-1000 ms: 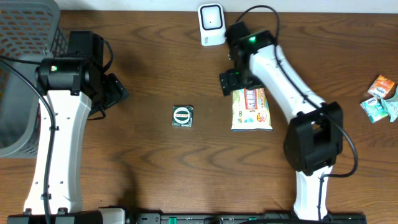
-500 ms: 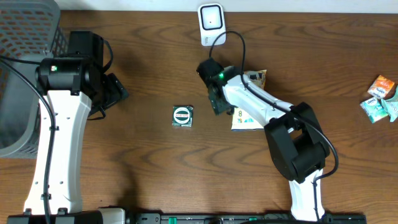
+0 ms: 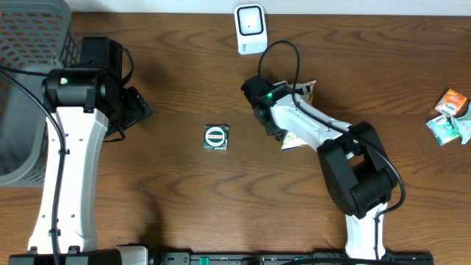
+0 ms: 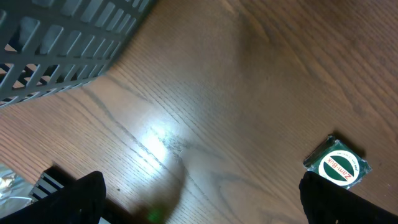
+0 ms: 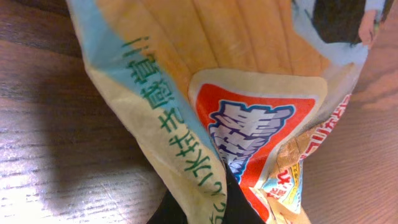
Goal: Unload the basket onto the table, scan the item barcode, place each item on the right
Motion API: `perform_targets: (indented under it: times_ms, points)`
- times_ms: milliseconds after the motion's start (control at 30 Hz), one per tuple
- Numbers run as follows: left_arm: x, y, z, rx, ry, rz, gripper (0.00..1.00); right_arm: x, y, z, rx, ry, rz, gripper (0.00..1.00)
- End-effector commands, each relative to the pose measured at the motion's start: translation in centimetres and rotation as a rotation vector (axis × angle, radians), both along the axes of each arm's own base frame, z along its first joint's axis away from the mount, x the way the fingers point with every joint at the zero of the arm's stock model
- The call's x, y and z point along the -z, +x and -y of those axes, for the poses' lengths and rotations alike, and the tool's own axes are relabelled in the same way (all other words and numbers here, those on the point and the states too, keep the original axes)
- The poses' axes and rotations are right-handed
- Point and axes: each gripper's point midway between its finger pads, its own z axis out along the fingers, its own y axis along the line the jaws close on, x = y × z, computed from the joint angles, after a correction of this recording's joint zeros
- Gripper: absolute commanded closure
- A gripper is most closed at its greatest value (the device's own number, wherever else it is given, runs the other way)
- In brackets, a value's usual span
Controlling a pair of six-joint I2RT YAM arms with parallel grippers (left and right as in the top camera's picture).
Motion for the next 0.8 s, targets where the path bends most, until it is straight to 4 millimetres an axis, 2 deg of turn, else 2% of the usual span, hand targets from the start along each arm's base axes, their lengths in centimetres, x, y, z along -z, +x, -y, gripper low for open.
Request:
perform_targets:
  times_ms: [0,133,233,367,467,600,767]
  points:
    - [0.0,-0.1,-0.3,-0.011,0.008,-0.004,0.02,0.0,-0.5,-0.9,0.049,0.157,-0.072,0.99]
    - [0.0,-0.1,-0.3,-0.011,0.008,-0.003,0.02,-4.1,0.7,-1.5,0.064,0.309,-0.042,0.99]
    - [0.0,-0.1,-0.3,-0.011,0.008,-0.004,0.02,-7.6,1.2,-3.0,0.000,0.517,-0.046,0.99]
    - [0.0,-0.1,-0.3,-0.011,0.008,-0.003,0.02,-11.9,0.5,-4.4,-0.074,0.841,-0.092,0.99]
    - [0.0,-0.1,-0.3,-0.011,0.008,-0.004,0.02,-14.1,-0.7,-5.6,-0.161,1.070,-0.166,0.99]
    - [0.0,-0.1,-0.3,-0.010,0.008,-0.003,0.02,-15.2,-2.5,-6.6,-0.264,1.286,-0.241,0.99]
    - [0.0,-0.1,-0.3,-0.010,0.008,-0.003,0.02,-13.9,-4.7,-7.6,-0.302,1.455,-0.308,0.99]
